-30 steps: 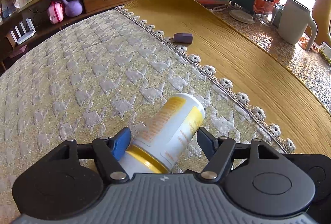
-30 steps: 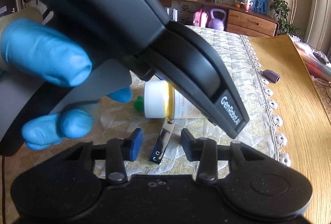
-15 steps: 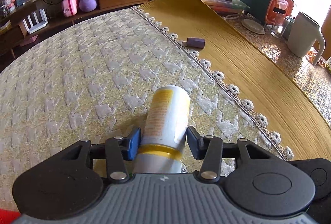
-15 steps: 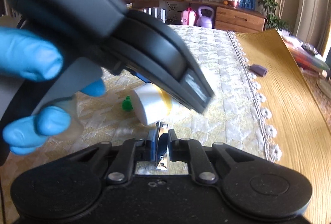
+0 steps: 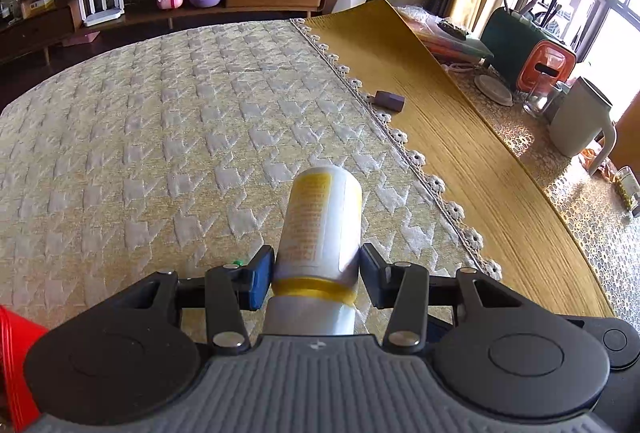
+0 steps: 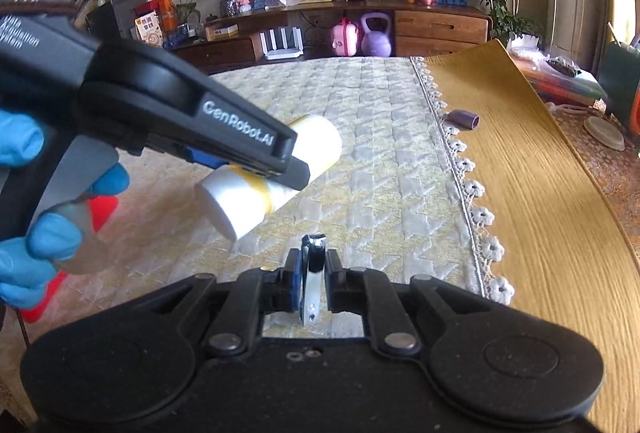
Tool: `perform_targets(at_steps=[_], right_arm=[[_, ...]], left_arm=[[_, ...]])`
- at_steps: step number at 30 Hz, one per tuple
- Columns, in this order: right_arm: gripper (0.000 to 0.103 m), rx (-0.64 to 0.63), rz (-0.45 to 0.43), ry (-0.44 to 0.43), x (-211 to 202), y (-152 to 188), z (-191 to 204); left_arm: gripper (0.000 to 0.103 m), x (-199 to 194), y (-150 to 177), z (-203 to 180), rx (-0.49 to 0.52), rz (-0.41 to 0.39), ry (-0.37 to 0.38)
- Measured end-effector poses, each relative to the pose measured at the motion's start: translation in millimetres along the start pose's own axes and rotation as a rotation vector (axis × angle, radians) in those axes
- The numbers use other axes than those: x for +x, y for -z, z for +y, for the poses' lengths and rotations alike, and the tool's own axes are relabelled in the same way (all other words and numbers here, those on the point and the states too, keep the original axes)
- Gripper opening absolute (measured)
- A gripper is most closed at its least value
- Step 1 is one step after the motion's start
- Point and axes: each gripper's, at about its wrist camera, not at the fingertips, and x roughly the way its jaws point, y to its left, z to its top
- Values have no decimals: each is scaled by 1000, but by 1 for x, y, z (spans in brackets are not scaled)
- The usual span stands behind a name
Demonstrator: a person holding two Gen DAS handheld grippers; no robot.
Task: Organize rigid objects
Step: 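Grasp the white yellow-banded bottle with the left gripper while the right gripper grasps the nail clipper, then carry the bottle into the red tin with the left gripper while the right gripper carries the clipper there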
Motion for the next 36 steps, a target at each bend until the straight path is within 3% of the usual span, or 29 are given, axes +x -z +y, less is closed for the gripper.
perform_targets(at_steps=[16,26,36], right_arm=[[7,-51,-78,-24,-48,-13,28],[7,-133,-122,-109,-65,-29,81],[7,-242,-130,-199,-56,-46,146]], left_arm=[[46,-103,41,29,-97,-67,-85],[46,-165,71,81,-173,-121,-151],[46,-203,99,146,-243,-142,-255]])
